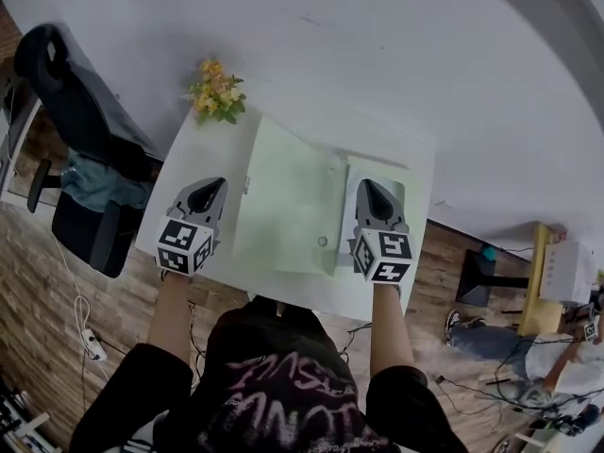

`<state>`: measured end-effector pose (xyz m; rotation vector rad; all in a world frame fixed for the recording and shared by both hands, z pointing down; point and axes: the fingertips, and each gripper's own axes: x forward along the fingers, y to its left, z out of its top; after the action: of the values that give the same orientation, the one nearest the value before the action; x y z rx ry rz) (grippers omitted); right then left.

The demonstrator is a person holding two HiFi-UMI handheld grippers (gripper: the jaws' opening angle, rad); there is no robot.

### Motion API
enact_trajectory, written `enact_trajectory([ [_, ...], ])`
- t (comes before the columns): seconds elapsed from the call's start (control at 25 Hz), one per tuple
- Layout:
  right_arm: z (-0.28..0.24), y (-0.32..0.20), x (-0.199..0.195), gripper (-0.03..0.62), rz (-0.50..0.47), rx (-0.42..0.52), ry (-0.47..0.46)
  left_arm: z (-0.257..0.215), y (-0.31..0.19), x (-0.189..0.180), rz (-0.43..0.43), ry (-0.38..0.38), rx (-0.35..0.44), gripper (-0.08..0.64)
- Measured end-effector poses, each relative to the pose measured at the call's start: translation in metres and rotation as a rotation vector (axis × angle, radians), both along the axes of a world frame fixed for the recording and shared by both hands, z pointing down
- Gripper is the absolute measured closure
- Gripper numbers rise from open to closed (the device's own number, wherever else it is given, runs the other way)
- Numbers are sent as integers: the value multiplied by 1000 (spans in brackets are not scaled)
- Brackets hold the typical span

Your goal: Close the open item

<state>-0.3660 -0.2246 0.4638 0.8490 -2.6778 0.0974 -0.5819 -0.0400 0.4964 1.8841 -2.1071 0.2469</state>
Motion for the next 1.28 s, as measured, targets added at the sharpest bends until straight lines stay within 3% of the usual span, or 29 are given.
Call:
enact_trajectory([
  [0.2,3,-9,7,566,13,-7,-9,14,-11,11,31,17,-24,546],
  [0.44,12,-13,32,566,44,-17,7,21,-24,40,126,24,-22,546],
  [0.68,13,-21,56,566,79,-20,4,11,-43,69,220,14,-4,545],
  [1.04,9,-37,99,566,136,-24,-28,-13,-73,103,277,39,57,545],
  [1.28,9,-43,137,566,183,-27,-41,-24,-94,139,352,7,65,545],
])
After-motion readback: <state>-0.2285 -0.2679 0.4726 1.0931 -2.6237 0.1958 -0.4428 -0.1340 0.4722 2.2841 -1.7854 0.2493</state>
